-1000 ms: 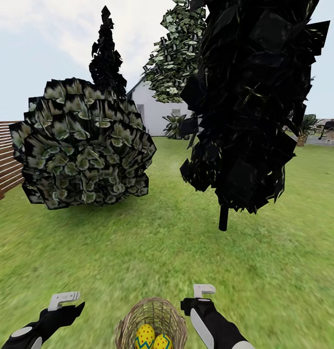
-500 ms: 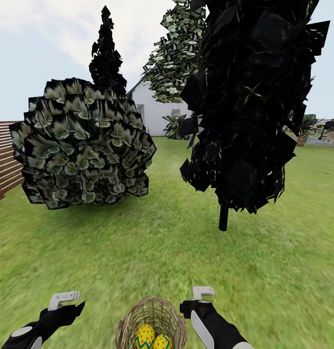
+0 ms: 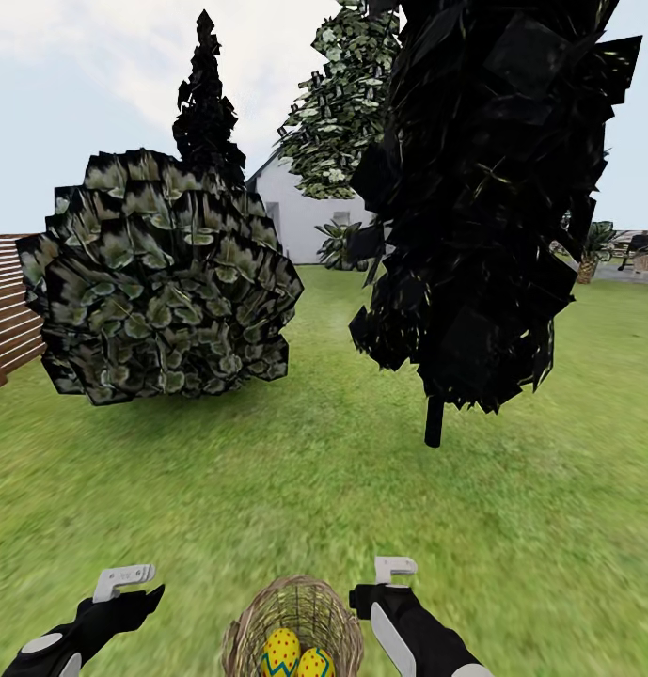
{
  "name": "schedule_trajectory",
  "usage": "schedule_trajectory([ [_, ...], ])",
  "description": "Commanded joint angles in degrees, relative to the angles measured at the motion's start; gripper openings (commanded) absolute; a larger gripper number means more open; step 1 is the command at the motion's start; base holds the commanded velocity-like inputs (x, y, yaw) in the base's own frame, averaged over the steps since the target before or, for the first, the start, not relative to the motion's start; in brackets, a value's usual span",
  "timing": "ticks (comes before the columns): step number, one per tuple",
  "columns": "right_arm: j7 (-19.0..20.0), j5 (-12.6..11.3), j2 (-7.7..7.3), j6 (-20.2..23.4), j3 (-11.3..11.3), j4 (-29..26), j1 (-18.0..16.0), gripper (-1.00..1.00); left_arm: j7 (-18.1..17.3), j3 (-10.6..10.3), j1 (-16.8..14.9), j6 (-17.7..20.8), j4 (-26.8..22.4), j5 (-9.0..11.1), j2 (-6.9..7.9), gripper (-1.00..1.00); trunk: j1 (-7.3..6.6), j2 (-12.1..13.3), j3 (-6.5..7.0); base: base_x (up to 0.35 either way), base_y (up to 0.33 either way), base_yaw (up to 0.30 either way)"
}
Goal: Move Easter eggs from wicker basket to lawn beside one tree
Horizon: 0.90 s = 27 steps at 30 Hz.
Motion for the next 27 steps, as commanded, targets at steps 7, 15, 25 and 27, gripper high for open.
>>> schedule_trajectory([
  [7, -0.5, -0.4, -0.07, 0.0, 0.3, -0.1, -0.1, 1.0, -0.2, 0.1, 0.0, 0.4, 0.0, 0.3, -0.01, 1.0, 1.56, -2.9, -1.36, 0.0, 0.0, 0.0],
  [15, -0.6, -0.4, 0.0, -0.2, 0.5, -0.2, -0.1, 1.0, -0.2, 0.0, 0.0, 0.4, 0.0, 0.3, -0.01, 1.0, 3.32, -6.1, -2.8, 0.0, 0.0, 0.0],
  [25, -0.5, -0.4, 0.0, -0.3, 0.6, -0.2, -0.1, 1.0, -0.2, 0.1, 0.0, 0.3, 0.0, 0.3, -0.01, 1.0, 5.51, -10.1, -4.59, 0.0, 0.0, 0.0],
  [27, -0.5, -0.4, 0.0, -0.3, 0.6, -0.2, -0.1, 1.0, -0.2, 0.1, 0.0, 0.0, 0.0, 0.3, -0.01, 1.0, 5.95, -10.9, -4.95, 0.0, 0.0, 0.0],
])
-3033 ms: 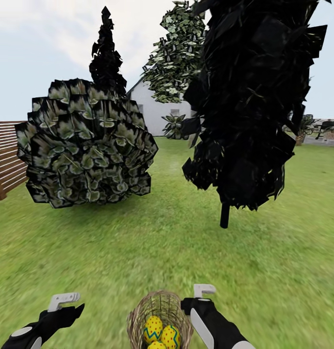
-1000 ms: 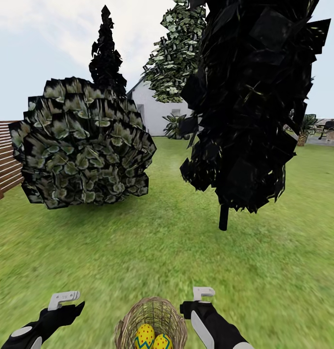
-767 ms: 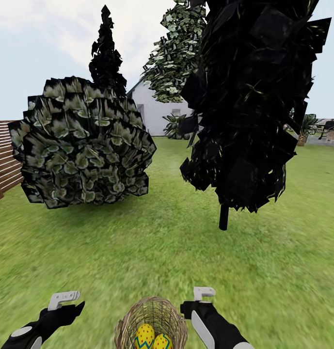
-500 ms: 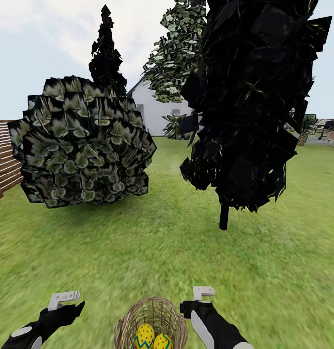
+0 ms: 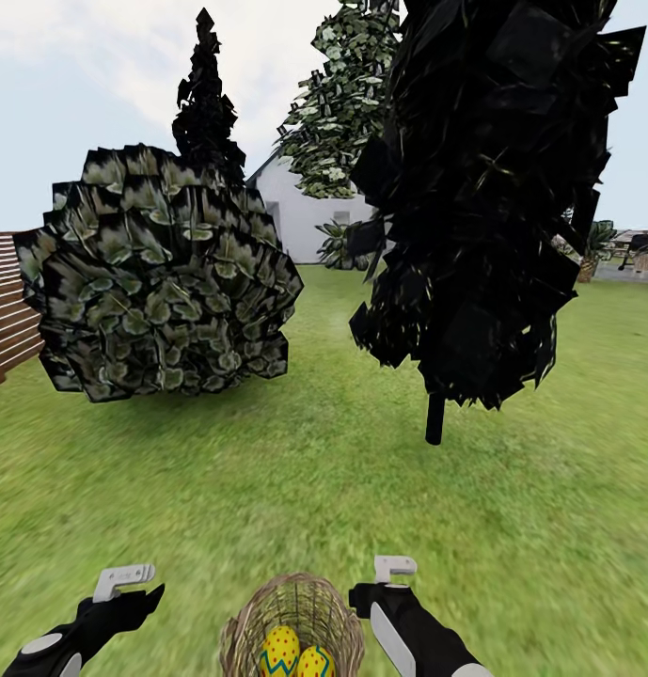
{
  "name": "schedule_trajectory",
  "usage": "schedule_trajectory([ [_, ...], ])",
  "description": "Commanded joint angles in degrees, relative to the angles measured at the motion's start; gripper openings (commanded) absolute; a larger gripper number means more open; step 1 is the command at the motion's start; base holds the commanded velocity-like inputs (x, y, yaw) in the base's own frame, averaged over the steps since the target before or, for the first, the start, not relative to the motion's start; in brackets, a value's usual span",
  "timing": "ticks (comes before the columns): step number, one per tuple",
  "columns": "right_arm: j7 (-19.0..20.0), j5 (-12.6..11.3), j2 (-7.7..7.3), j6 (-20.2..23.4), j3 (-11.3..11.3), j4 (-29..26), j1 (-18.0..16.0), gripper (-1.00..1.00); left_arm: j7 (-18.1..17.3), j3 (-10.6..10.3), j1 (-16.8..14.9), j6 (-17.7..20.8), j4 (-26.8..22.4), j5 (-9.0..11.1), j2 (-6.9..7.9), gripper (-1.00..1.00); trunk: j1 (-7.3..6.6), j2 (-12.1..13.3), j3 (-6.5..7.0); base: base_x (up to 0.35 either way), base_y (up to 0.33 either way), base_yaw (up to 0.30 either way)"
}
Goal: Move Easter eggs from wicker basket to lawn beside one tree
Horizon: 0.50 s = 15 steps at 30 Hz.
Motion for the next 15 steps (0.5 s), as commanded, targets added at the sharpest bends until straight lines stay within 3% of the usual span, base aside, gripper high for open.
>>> schedule_trajectory([
  [1, -0.4, -0.4, 0.0, 0.2, 0.2, 0.0, 0.0, 1.0, -0.2, 0.1, 0.0, -0.3, -0.1, 0.3, -0.01, 1.0, 0.24, -0.5, -0.27, 0.0, 0.0, 0.0],
  [12, -0.5, -0.4, 0.0, 1.3, -0.1, 0.0, -0.1, 1.0, -0.2, 0.1, 0.0, -2.3, -0.1, 0.4, -0.01, 1.0, 2.65, -4.9, -2.24, 0.0, 0.0, 0.0],
  [15, -0.5, -1.2, 0.0, 4.1, -0.3, 0.0, -0.6, 1.0, -0.3, 0.2, 0.0, -2.5, -0.2, 0.4, 0.01, 1.0, 3.31, -6.1, -2.78, 0.0, 0.0, 0.0],
])
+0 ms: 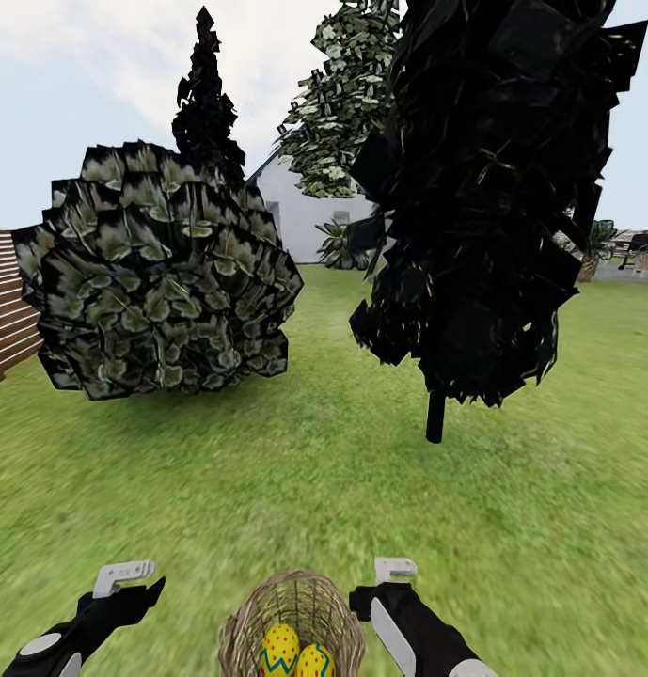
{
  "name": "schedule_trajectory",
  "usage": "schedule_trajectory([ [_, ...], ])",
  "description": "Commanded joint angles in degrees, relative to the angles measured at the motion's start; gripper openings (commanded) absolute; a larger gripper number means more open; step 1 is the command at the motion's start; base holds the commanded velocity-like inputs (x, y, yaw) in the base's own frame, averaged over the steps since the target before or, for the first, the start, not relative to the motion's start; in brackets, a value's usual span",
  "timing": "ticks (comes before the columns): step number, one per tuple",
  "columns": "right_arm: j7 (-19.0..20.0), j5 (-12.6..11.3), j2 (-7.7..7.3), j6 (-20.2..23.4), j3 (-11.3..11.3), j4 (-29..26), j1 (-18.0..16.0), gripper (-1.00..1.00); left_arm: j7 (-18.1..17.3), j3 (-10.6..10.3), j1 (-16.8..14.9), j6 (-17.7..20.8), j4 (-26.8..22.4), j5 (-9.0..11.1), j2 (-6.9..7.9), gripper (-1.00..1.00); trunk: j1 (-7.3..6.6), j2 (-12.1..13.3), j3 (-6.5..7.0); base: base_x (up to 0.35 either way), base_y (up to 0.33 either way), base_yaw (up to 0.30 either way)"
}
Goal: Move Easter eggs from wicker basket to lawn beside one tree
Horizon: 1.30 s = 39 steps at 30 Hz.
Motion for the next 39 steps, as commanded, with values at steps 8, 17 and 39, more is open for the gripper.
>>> schedule_trajectory([
  [8, -0.5, -5.6, 0.0, 5.3, 0.1, 3.7, -6.4, 1.0, -0.2, 0.1, 0.0, 0.3, -0.1, 0.4, 0.02, 1.0, 1.77, -3.3, -1.52, 0.0, 0.0, 0.0],
  [17, -0.4, -6.6, 0.0, 5.5, 0.2, 8.5, -9.5, 1.0, -0.2, 0.1, 0.0, 0.3, -0.1, 0.5, 0.05, 1.0, 3.75, -6.9, -3.14, 0.0, 0.0, 0.0],
  [39, 0.0, -6.6, 0.0, 5.0, 0.6, 10.8, -9.7, 1.0, -0.2, 0.1, 0.0, 0.0, 0.0, 0.5, 0.07, 1.0, 8.58, -15.7, -7.09, 0.0, 0.0, 0.0],
])
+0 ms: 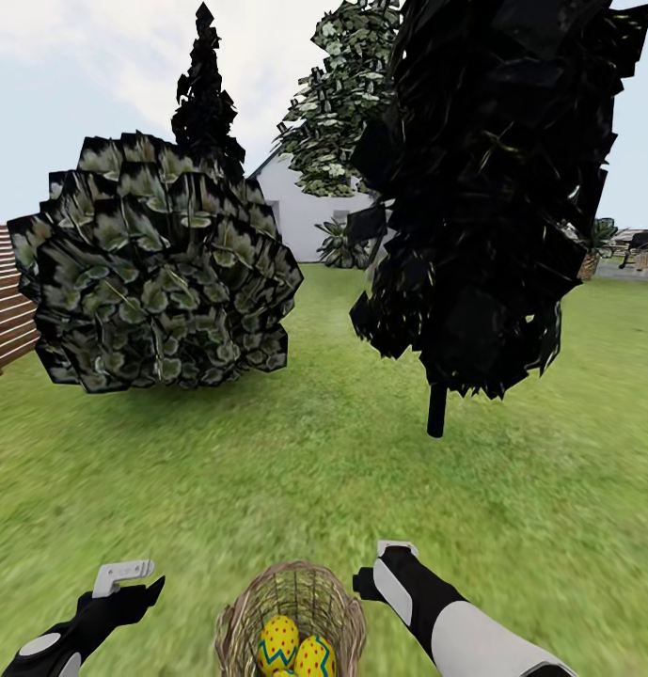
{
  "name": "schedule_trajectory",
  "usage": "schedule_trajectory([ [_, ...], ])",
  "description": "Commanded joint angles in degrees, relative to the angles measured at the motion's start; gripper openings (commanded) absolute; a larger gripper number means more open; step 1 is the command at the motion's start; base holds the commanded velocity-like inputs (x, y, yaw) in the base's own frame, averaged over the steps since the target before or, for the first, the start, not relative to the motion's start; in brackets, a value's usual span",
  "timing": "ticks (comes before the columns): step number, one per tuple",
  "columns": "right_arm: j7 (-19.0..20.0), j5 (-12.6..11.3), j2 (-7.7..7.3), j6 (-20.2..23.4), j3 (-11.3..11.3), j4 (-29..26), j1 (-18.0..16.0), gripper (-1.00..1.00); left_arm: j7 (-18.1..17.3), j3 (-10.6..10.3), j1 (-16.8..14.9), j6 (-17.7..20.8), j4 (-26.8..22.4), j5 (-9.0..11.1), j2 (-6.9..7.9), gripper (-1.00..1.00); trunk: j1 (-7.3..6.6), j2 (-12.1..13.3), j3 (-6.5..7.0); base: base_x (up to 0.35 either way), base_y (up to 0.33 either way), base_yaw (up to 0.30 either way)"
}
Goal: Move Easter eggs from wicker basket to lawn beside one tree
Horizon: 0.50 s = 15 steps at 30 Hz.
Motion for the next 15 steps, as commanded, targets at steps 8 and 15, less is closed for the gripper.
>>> schedule_trajectory([
  [8, -0.4, -0.4, 0.0, 0.1, 0.3, -0.1, 0.0, 1.0, -0.2, 0.1, 0.0, 0.4, -0.1, 0.4, -0.01, 1.0, 1.77, -3.3, -1.51, 0.0, 0.0, 0.0],
  [15, -0.4, -0.4, 0.0, 0.1, 0.4, -0.1, 0.0, 1.0, -0.2, 0.1, 0.0, 0.4, -0.1, 0.3, -0.01, 1.0, 3.3, -6.1, -2.77, 0.0, 0.0, 0.0],
])
